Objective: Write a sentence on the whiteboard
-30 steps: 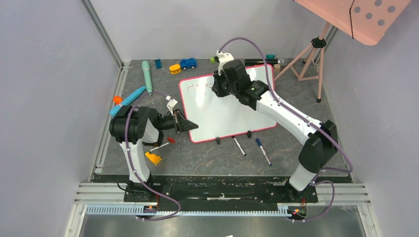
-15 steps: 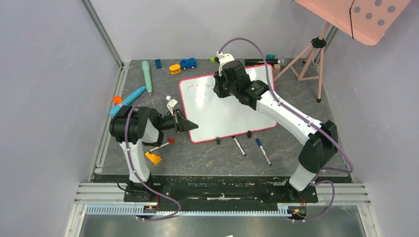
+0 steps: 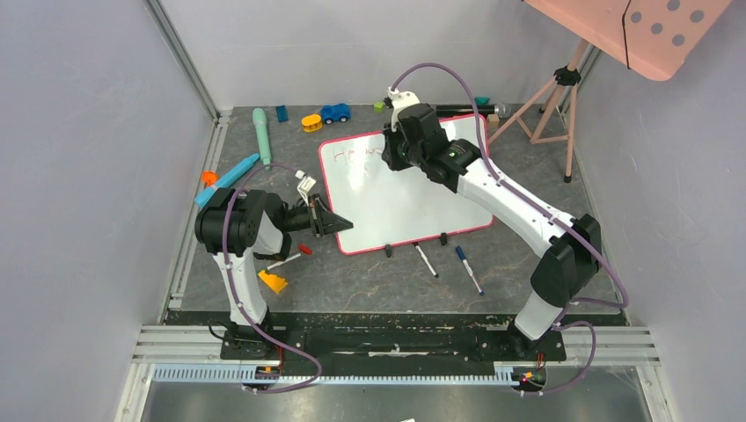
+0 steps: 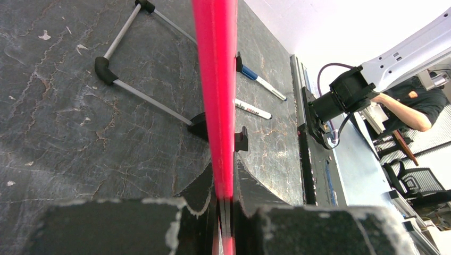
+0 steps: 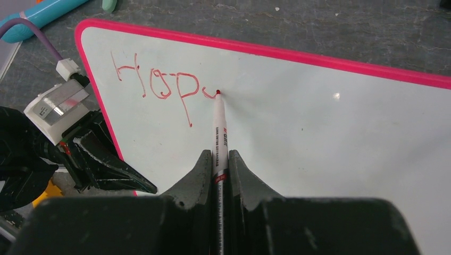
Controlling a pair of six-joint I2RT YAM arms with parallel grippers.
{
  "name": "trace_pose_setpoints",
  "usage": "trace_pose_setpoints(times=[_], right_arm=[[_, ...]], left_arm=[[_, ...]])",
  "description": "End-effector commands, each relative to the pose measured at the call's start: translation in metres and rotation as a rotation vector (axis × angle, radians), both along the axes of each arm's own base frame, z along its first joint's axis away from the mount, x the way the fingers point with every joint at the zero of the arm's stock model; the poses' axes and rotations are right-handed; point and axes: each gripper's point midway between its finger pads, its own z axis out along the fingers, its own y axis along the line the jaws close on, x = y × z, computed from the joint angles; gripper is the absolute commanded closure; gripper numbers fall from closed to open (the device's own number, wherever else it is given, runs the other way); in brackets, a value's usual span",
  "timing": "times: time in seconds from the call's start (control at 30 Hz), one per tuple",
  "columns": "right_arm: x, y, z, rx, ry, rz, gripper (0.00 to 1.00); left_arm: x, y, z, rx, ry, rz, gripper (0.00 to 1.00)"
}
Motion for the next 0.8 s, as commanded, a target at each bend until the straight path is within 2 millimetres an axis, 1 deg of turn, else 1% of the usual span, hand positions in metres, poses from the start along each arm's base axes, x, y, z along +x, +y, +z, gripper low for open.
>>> trace_pose_setpoints(times=[0.0,0.13,0.33,0.53,0.77], right_arm=[[0.019,-0.004,0.016,0.007,-0.042,-0.042,1.0],[0.02,0.002,0.015,0.019,-0.035,-0.02,1.0],[0.014,0.007,0.008,0.032,-0.011,0.014,1.0],[0.005,0.005,-0.001,0.033,0.013,0.029,1.0],[-0.005,-0.003,-0.012,0.02,0.033,0.027,1.0]], left_arm=[[-0.002,-0.003,0.002,0.02,-0.163,-0.02,0.98],[-0.003,-0.003,0.002,0.02,-0.165,-0.021,0.98],[-0.002,-0.003,0.002,0.02,-0.165,-0.02,0.98],[-0.002,-0.002,0.002,0.02,-0.164,-0.019,0.98],[-0.002,-0.002,0.002,0.02,-0.163,-0.019,0.98]])
